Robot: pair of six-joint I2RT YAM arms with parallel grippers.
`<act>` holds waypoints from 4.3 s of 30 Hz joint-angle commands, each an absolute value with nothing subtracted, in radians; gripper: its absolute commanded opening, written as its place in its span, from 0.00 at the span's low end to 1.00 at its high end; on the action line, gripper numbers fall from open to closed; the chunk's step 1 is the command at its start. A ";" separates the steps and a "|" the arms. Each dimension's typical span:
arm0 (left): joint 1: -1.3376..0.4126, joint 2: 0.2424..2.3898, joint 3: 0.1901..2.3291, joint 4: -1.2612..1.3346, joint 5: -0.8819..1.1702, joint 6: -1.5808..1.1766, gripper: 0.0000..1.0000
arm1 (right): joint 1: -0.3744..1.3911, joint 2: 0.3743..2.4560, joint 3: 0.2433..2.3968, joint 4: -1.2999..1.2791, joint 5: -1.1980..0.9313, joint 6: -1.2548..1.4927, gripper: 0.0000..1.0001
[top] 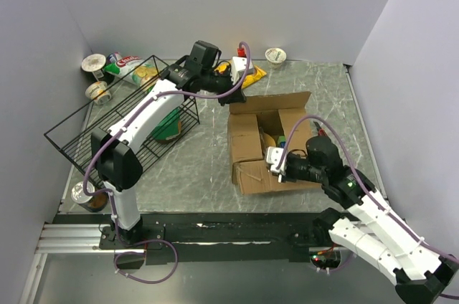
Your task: Unpack the express box
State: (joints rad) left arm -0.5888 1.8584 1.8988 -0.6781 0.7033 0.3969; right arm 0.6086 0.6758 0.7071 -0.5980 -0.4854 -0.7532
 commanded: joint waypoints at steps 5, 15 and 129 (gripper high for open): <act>-0.597 1.852 1.896 -0.680 0.756 0.402 0.01 | 0.529 0.773 0.822 -0.465 -0.322 -0.597 0.23; -0.598 1.838 1.871 -0.683 0.778 0.411 0.01 | 0.482 0.989 0.973 -0.448 -0.364 -0.574 0.26; -0.502 1.605 1.540 -0.270 0.793 -0.042 0.01 | 0.473 1.152 1.066 -0.463 0.027 -0.409 0.09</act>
